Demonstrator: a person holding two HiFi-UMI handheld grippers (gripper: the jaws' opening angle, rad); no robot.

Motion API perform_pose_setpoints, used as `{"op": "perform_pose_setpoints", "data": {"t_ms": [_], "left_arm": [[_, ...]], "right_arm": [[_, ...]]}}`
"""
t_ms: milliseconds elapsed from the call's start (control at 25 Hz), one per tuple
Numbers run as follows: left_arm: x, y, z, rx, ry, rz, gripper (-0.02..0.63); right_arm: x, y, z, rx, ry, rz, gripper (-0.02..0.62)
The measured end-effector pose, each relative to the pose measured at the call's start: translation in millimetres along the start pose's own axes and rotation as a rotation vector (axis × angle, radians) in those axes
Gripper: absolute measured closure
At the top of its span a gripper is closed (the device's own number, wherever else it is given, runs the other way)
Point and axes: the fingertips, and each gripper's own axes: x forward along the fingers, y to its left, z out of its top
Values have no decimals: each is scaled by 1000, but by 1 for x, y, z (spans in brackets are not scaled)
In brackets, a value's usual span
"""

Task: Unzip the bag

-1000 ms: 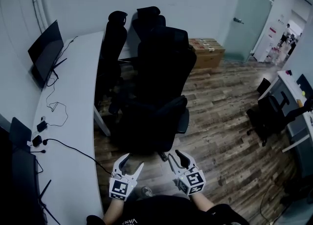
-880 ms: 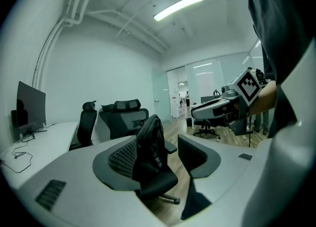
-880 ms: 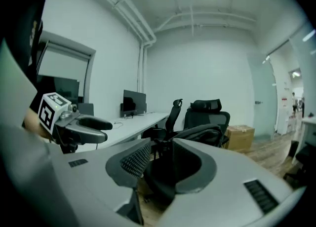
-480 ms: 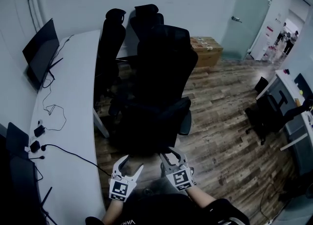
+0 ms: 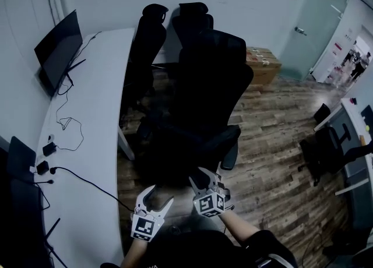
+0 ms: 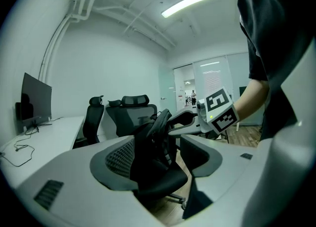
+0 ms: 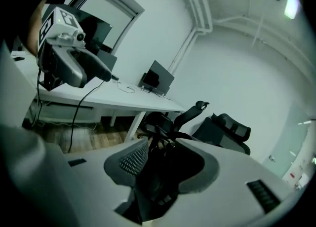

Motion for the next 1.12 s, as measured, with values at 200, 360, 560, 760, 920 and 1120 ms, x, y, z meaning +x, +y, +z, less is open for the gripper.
{"op": "perform_pose_setpoints", "data": {"t_ms": [200,360,560,760,920,1120], "left_arm": [[8,7,-8,-29,22,24,318],[9,13,-15,-52,45,43,318],[7,16,-21,-68,66,59,318],[5,17,-25,-75,75,67,318],[9,15,-26,-73,82,59,318],[18,15,-25,-72,77,47,317]], "right_arm": [[38,-1,-7,-112,3,27,446],[62,-1,-15,-175,26,38,446],[77,1,-24,-226,43,50,446],[88,1,-29,-274,48,52,446],[95,-5,-34,-302,68,30,466],[95,-16,-28,-244,62,0,546]]}}
